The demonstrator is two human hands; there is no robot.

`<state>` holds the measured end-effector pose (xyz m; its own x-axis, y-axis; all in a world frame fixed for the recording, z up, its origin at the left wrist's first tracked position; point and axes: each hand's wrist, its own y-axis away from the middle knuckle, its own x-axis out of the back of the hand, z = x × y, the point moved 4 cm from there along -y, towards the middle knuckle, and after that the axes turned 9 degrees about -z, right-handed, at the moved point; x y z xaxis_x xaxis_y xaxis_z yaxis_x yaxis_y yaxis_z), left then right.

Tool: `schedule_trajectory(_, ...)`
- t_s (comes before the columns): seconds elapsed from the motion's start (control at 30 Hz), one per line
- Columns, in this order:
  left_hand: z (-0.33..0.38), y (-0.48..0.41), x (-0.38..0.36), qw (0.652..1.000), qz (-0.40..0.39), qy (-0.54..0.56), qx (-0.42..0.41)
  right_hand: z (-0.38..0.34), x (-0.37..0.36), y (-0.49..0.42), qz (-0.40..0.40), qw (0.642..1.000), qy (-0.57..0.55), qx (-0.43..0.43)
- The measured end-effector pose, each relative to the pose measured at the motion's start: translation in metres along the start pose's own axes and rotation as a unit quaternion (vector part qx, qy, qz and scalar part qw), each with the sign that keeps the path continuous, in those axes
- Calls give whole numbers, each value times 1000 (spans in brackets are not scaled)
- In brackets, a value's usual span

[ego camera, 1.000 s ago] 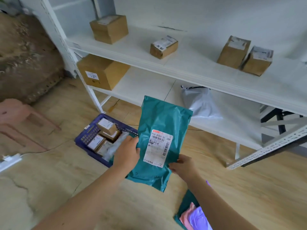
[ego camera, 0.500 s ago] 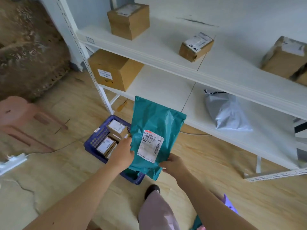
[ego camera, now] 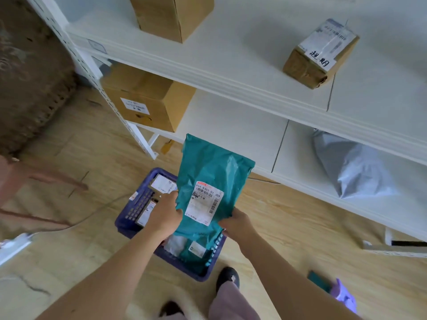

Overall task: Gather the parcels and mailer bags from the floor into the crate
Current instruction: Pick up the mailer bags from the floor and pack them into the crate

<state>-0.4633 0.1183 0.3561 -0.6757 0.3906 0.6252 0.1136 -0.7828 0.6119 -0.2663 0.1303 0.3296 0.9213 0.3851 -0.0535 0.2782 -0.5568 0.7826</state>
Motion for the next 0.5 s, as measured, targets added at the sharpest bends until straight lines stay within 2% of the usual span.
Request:
schedule_trajectory(0.13,-28,-33,3,1000,-18,9,5,5,-18,-33,11,1000,11,-26)
schedule_trajectory(0.5,-144,-149,-26,989,-142,-38,10,85,-98,-163,90,979,-136,-126)
